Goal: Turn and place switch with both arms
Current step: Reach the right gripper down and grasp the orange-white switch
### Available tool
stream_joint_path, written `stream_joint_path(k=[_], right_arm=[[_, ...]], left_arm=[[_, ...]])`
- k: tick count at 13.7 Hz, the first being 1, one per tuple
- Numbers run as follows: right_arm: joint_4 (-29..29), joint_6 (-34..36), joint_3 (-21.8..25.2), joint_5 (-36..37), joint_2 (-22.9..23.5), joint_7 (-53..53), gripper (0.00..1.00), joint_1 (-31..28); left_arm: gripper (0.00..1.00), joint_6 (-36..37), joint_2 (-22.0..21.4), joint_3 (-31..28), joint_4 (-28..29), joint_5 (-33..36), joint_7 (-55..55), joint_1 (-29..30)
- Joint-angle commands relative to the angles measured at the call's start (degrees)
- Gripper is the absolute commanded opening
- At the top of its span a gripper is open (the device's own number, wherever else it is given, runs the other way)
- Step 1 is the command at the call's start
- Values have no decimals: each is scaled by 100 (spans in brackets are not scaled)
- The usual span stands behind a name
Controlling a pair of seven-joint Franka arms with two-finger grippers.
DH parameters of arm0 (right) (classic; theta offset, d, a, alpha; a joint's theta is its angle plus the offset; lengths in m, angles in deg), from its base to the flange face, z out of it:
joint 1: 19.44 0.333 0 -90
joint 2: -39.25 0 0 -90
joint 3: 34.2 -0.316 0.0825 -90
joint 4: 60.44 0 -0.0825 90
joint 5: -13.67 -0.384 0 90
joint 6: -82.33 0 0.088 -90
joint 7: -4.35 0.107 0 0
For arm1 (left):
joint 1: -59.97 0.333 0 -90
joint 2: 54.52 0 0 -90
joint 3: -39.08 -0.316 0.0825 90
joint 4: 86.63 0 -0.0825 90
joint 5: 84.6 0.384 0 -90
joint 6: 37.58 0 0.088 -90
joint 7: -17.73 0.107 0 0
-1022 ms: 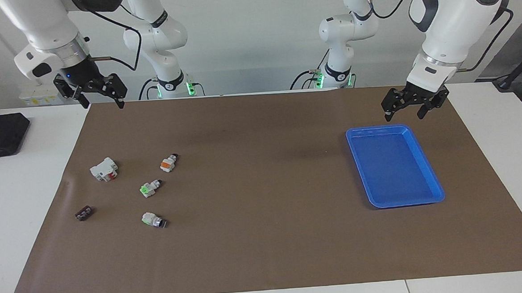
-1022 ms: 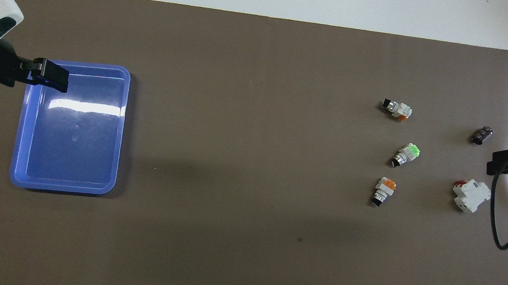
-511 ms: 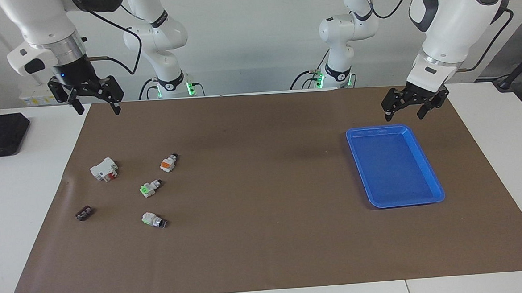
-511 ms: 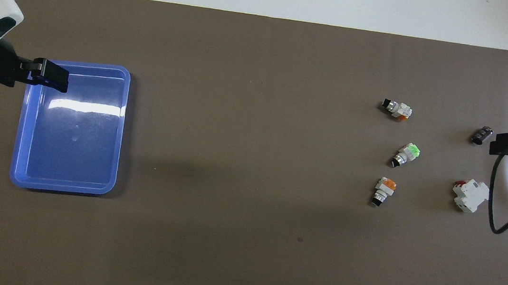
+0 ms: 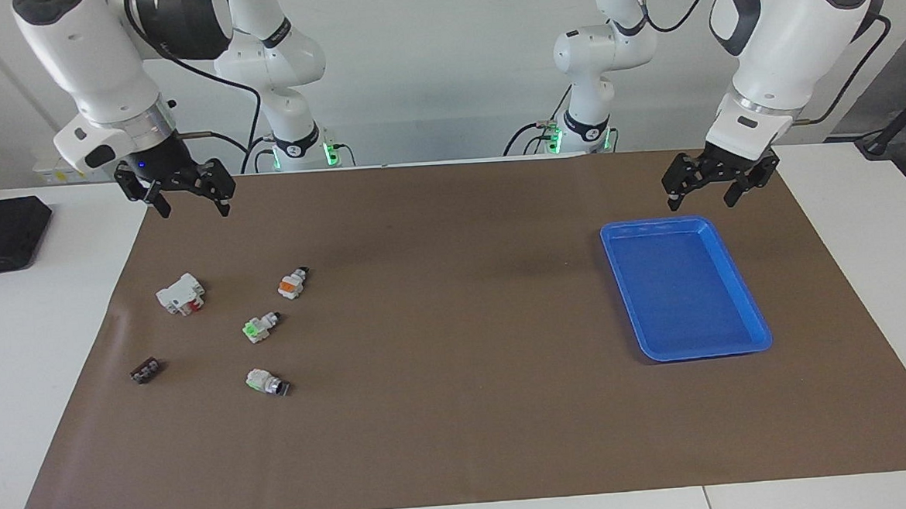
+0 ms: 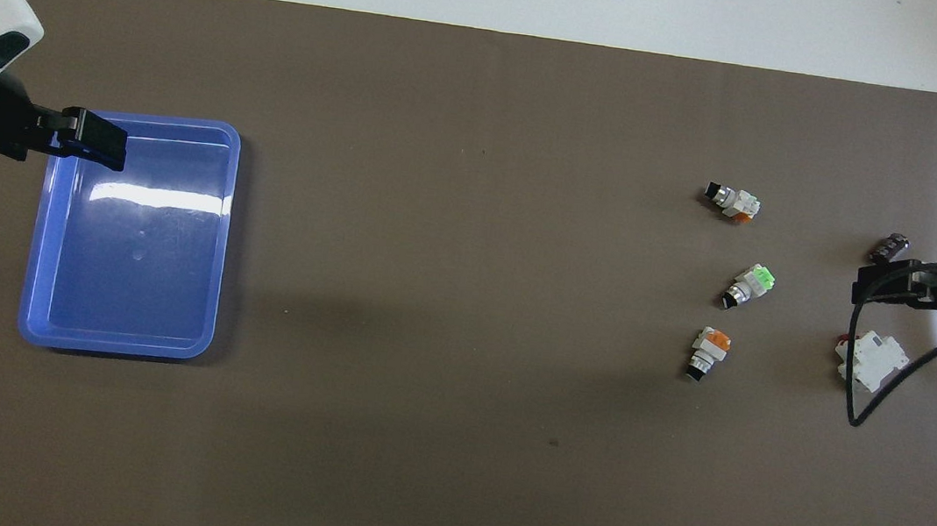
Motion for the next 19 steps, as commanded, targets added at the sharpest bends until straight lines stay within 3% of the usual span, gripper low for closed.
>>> stream_joint_path(k=[1,6,9,14,19], right_arm=[[-880,-974,-38,18,45,1073,100,228],[-1486,-1706,-38,9,556,3113,100,641],[-2198,-2706,-38,-52,749,3897,100,651],[-2964,-3666,-38,-79,934,3872,100,554],[-3088,-3676,-38,-79,890,3863,100,546]], left_arm=[[100,-10,-150,-8,156,-3,-16,11],[100,-10,-150,-8,156,-3,-16,11],[100,-10,-150,-8,156,-3,-16,11],[100,-10,-150,-8,156,-3,-16,11],[100,-10,-150,-8,156,-3,-16,11]])
